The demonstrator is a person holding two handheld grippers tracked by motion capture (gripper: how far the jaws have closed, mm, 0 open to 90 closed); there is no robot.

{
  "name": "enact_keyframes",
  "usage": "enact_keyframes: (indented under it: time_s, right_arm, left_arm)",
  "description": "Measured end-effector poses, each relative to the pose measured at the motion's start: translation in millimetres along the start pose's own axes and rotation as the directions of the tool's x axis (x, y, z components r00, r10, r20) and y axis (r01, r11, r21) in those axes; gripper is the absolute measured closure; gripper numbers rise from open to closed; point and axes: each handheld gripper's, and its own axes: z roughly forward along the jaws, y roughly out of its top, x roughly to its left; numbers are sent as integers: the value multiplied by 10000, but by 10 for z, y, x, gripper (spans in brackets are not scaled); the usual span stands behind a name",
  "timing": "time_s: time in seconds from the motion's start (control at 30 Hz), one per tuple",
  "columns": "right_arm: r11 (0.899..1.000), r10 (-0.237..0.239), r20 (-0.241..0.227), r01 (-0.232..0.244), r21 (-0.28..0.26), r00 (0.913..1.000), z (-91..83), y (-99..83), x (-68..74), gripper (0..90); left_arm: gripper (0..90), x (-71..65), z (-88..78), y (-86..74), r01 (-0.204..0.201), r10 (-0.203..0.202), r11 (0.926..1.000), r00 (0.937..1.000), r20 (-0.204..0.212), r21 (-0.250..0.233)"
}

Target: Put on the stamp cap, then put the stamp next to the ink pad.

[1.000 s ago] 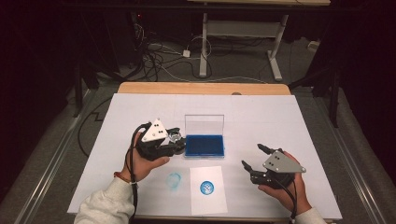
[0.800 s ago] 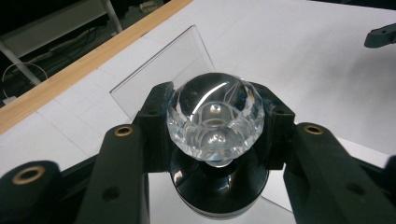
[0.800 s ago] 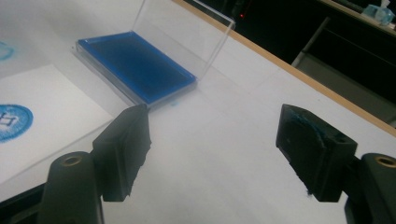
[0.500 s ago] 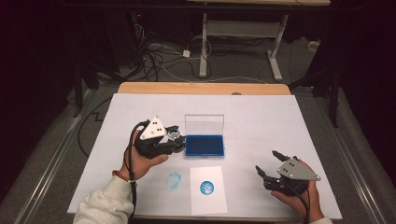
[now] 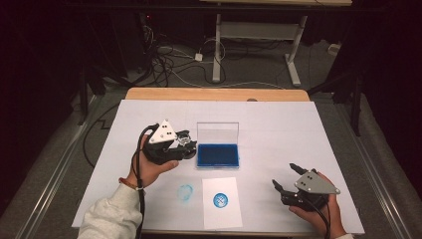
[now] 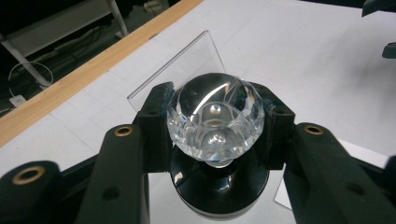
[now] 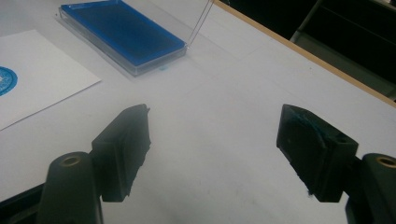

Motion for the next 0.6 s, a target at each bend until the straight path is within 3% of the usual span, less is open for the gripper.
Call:
enact_keyframes:
  time_s: [0.23, 0.4, 0.6]
  right_arm:
    - [9999, 141, 110, -141, -12, 9998, -25, -12, -34, 260]
    - [10000, 8, 41, -8, 11, 10000, 13, 10, -22, 262]
    - [9998, -114, -80, 115, 142, 9999, 24, -5, 1, 261]
  left_arm:
    - [543, 90, 73, -18, 127, -127, 9992, 9999, -11, 371]
    - [542, 159, 169, -64, 226, -233, 9970, 9997, 89, 734]
    - [542, 267, 269, -117, 400, -391, 9932, 9992, -102, 1089]
